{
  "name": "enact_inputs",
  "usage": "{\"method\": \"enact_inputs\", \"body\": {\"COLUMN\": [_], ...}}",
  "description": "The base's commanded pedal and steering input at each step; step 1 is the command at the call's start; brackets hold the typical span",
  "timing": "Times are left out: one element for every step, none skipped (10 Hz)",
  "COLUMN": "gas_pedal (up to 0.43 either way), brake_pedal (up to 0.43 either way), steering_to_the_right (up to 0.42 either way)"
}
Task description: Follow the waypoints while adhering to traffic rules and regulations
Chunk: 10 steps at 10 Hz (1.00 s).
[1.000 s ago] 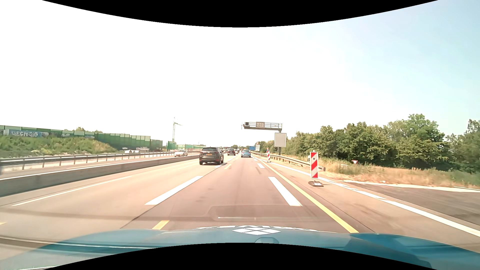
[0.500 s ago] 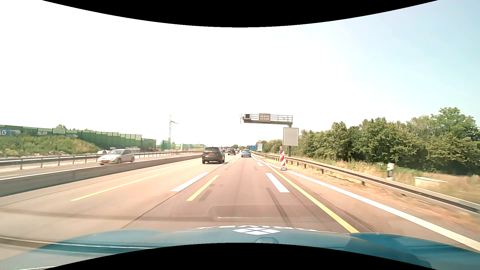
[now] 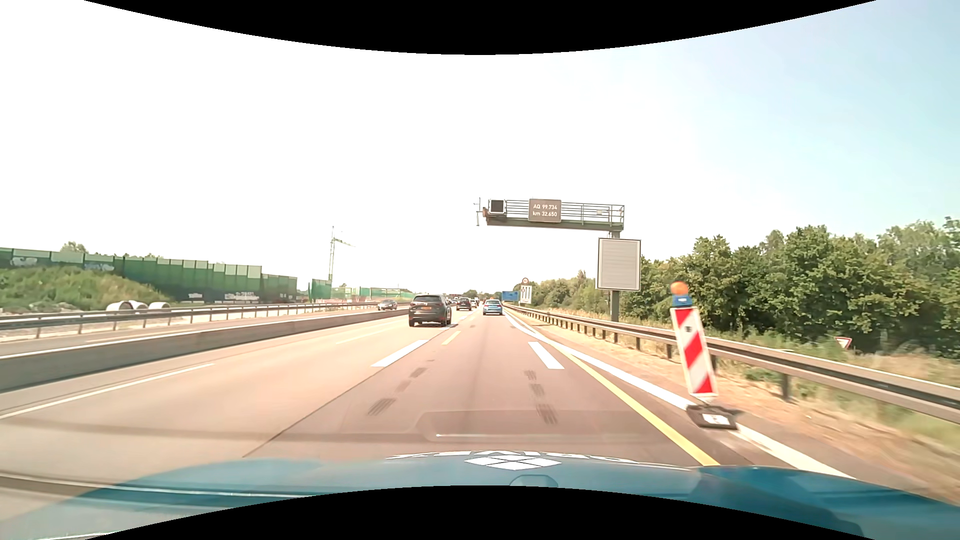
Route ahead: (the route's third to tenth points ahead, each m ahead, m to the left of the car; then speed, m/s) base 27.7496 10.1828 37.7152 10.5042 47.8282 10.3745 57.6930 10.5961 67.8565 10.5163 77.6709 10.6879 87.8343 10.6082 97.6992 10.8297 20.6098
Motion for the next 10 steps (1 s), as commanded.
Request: {"method": "enact_inputs", "body": {"gas_pedal": [0.150, 0.150, 0.150, 0.150, 0.150, 0.150, 0.150, 0.150, 0.150, 0.150], "brake_pedal": [0.000, 0.000, 0.000, 0.000, 0.000, 0.000, 0.000, 0.000, 0.000, 0.000], "steering_to_the_right": [-0.001, -0.001, -0.001, -0.001, -0.001, -0.001, -0.001, -0.001, -0.001, -0.001]}}
